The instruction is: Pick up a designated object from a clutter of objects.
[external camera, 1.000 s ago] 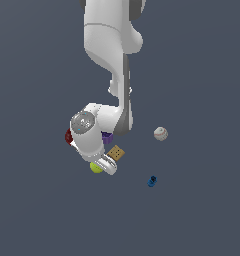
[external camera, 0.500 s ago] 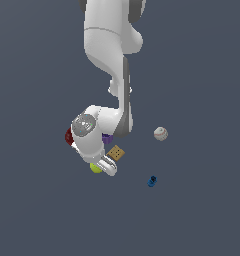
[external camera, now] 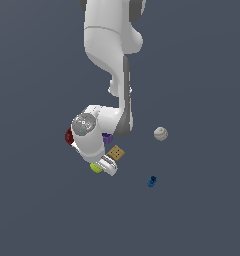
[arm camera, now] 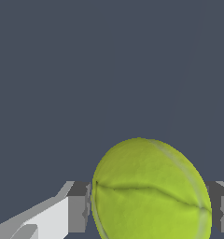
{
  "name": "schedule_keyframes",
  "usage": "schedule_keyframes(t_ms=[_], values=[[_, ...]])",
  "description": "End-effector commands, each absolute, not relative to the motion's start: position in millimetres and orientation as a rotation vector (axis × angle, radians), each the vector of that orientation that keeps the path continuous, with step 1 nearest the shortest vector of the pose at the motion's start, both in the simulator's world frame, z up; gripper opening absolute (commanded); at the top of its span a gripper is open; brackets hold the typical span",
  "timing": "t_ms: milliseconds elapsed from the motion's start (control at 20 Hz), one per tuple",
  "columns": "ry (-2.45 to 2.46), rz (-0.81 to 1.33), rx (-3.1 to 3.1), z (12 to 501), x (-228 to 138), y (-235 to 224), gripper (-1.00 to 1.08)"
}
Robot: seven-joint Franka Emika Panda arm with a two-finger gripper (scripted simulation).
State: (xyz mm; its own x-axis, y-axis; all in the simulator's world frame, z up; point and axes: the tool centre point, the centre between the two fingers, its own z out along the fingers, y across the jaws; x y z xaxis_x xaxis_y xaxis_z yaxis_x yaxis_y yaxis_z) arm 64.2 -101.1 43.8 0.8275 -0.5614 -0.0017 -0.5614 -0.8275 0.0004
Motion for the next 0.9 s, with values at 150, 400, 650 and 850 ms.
schedule_keyframes(t_ms=[150,400,650,850], values=[[0.922,-0.001,-3.003,58.2,59.5,-96.0,-1.0],[0.922,0.0,-3.002,81.6,49.8,-87.3,-1.0],[0.922,0.0,-3.002,115.8,35.9,-74.4,-1.0],[0.922,0.0,-3.002,149.1,22.5,-62.0,-1.0]])
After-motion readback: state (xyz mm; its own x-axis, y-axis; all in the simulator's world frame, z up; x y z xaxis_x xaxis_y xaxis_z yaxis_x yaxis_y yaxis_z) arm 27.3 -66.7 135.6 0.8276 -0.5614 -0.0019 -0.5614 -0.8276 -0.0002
